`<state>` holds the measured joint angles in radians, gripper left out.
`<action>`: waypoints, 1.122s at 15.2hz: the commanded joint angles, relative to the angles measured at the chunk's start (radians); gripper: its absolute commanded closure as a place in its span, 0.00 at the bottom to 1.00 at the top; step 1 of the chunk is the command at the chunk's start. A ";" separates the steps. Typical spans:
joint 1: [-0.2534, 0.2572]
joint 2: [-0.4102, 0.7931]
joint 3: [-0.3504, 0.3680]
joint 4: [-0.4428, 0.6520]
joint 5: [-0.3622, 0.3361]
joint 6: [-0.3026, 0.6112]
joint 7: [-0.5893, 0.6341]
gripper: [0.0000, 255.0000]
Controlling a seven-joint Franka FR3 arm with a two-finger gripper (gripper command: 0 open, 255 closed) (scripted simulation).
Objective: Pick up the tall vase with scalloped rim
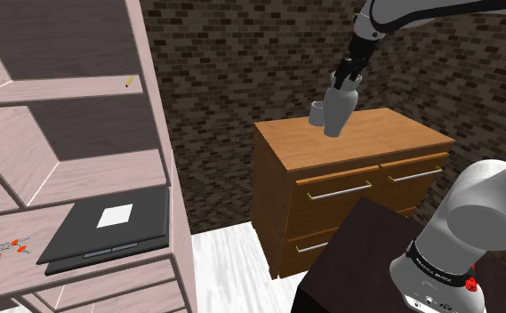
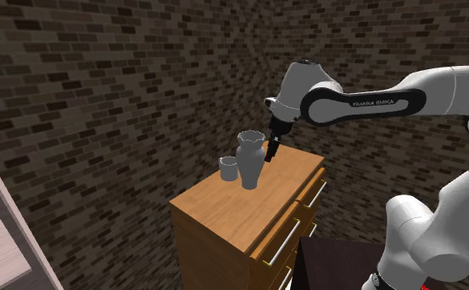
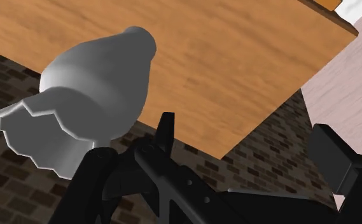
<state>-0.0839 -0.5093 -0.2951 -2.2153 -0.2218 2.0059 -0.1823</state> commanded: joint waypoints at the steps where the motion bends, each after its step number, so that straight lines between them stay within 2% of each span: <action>1: -0.002 0.061 -0.035 0.039 -0.004 0.039 -0.038 0.00; 7: -0.004 0.237 -0.134 0.173 0.025 0.127 -0.156 0.00; 12: -0.011 0.404 -0.211 0.317 0.103 0.179 -0.274 0.00; 17: -0.015 0.415 -0.215 0.274 0.106 0.234 -0.277 0.00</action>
<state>-0.0986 -0.1037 -0.5073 -1.9350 -0.1206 2.2243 -0.4557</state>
